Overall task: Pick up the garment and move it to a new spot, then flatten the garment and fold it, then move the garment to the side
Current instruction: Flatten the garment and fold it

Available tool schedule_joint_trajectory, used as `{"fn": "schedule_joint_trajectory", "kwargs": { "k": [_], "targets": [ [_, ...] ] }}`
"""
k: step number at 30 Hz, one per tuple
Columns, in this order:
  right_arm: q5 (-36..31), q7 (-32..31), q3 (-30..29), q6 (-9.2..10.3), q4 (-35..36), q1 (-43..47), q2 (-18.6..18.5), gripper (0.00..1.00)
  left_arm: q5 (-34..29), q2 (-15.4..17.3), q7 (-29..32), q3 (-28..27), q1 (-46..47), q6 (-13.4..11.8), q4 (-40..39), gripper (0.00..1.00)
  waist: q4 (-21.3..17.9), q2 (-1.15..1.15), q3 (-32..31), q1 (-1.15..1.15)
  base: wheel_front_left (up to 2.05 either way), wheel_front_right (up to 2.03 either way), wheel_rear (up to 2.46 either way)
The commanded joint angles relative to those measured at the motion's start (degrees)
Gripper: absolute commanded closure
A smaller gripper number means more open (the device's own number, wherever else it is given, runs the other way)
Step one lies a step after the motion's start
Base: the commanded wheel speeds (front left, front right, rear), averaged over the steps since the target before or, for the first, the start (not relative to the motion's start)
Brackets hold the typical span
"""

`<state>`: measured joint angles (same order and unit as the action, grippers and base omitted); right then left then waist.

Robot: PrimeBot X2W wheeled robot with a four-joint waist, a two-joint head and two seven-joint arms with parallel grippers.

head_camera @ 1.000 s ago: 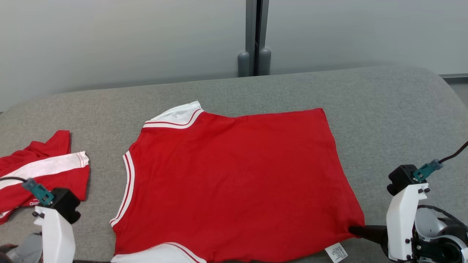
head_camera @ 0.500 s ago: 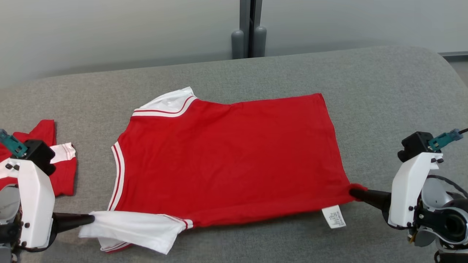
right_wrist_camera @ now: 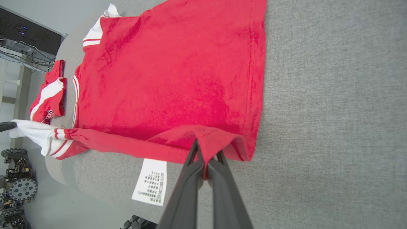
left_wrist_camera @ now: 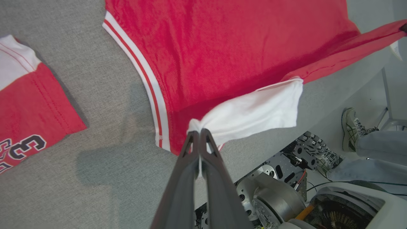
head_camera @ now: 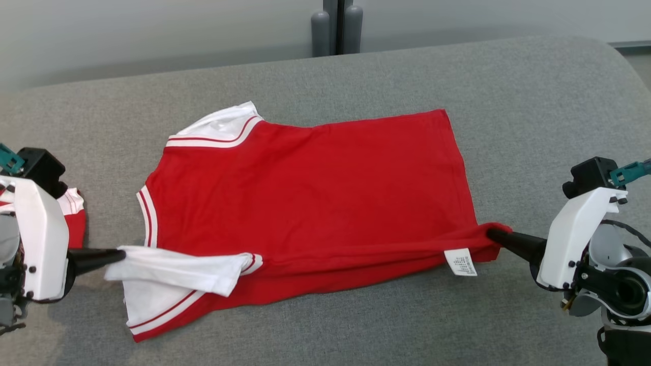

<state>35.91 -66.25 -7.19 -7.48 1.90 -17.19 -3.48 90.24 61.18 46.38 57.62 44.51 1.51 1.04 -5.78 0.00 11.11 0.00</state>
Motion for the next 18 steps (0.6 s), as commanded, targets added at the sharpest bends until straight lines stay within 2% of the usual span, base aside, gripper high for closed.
{"fn": "schedule_joint_trajectory", "kwargs": {
  "k": [1, 9, 15, 18],
  "targets": [
    [-0.6, 0.7, -0.6, -0.03, -0.5, -1.0, 0.0, 1.00, -0.7, -0.7, 0.1, -0.3, 1.5, 0.6, 1.2, 1.00, -0.2, 0.00, 1.0, 0.00, 0.00, 0.00, 0.00],
    [-1.8, 2.4, -0.5, -0.03, -2.5, -2.9, 0.4, 1.00, -4.1, -5.3, -0.8, -0.3, 5.2, 2.3, 7.6, 1.00, -0.9, 0.00, 3.6, 0.00, 0.00, 0.00, 0.00],
    [-1.9, 4.5, 0.9, -0.03, -4.4, -4.3, 0.5, 1.00, -5.5, -7.5, -1.3, 0.1, 6.4, 3.3, 12.1, 1.00, -1.6, 0.00, 4.7, 0.00, 0.00, 0.00, 0.00],
    [-1.7, 7.4, 2.5, -0.03, -6.7, -5.9, 0.5, 1.00, -5.9, -8.7, -1.6, 0.2, 6.9, 4.1, 14.5, 1.00, -1.8, 0.00, 5.2, 0.00, 0.00, 0.00, 0.00]
  ]
}}
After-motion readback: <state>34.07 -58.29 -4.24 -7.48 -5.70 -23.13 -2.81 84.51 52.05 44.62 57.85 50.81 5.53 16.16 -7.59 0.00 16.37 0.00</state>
